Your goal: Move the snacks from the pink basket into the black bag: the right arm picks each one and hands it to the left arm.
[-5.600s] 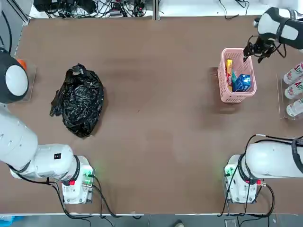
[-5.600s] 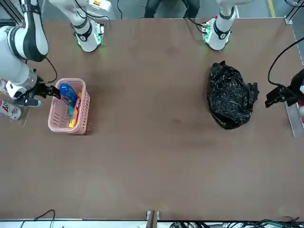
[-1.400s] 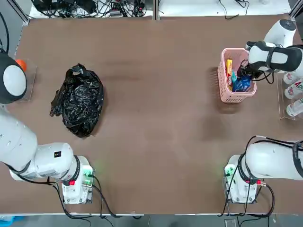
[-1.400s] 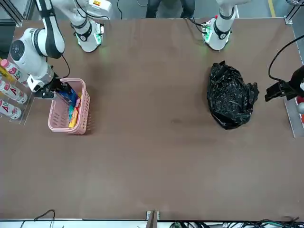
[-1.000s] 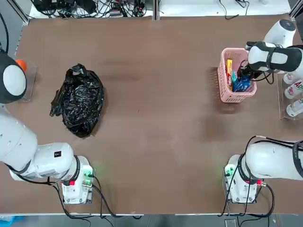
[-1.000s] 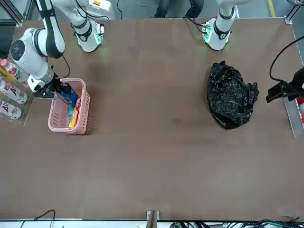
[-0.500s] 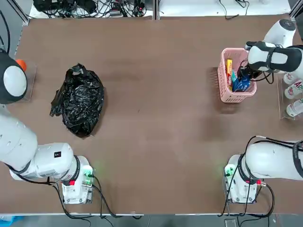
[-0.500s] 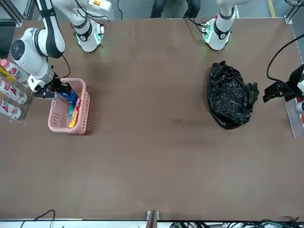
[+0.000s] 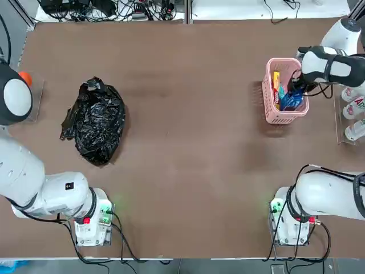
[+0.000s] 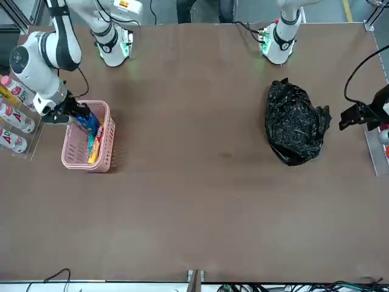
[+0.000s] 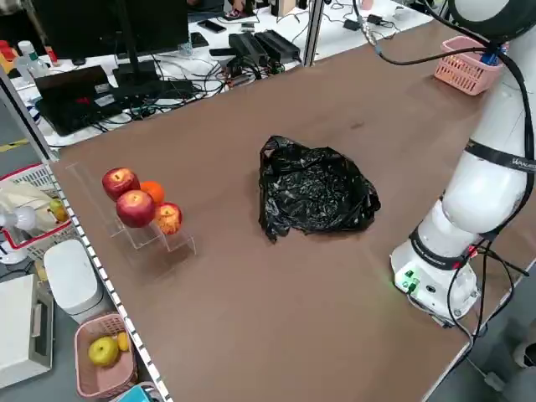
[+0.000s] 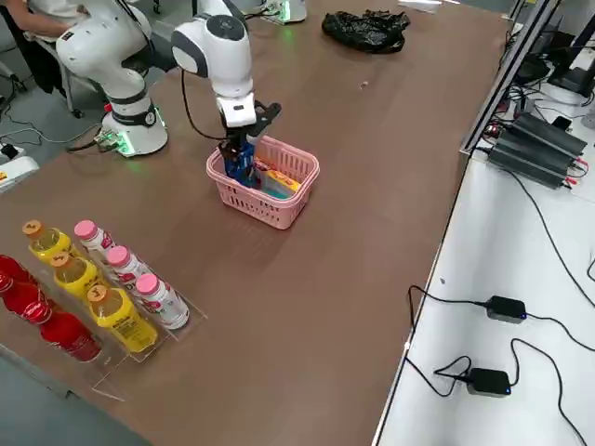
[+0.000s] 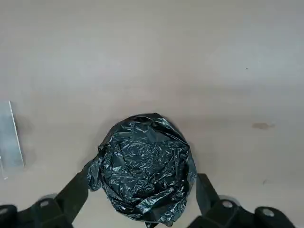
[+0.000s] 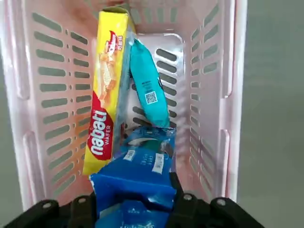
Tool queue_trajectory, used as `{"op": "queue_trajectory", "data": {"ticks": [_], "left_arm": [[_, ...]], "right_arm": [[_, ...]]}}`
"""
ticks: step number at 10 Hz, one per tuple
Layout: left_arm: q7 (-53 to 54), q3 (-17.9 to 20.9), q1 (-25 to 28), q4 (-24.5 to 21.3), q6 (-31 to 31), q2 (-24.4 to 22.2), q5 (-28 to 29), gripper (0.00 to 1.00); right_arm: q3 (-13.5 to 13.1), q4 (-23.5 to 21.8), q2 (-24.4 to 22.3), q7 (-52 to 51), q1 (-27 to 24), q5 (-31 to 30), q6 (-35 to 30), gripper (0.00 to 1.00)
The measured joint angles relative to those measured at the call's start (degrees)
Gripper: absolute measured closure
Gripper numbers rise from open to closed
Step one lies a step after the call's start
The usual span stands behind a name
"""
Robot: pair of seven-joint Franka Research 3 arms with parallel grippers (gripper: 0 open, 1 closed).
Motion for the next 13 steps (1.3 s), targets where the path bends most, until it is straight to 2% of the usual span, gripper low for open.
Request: {"op": "queue_trajectory", "data": {"ticks": [4,10,13], "left_arm": [[0.0,0.2,0.2,0.1,0.0,0.0,0.0,0.0],[-0.1,0.4,0.9,-0.1,0.0,0.1,0.0,0.0],[-0.2,0.3,0.4,-0.3,0.0,0.5,0.0,0.0]], "right_arm": [[0.0,5.8,-2.9,-1.5,0.0,0.0,-10.1,0.49],[0.0,19.8,-3.2,-2.2,0.0,0.1,-26.0,0.5],[-0.2,23.8,-3.2,-2.3,0.0,8.6,-30.5,0.5]]}}
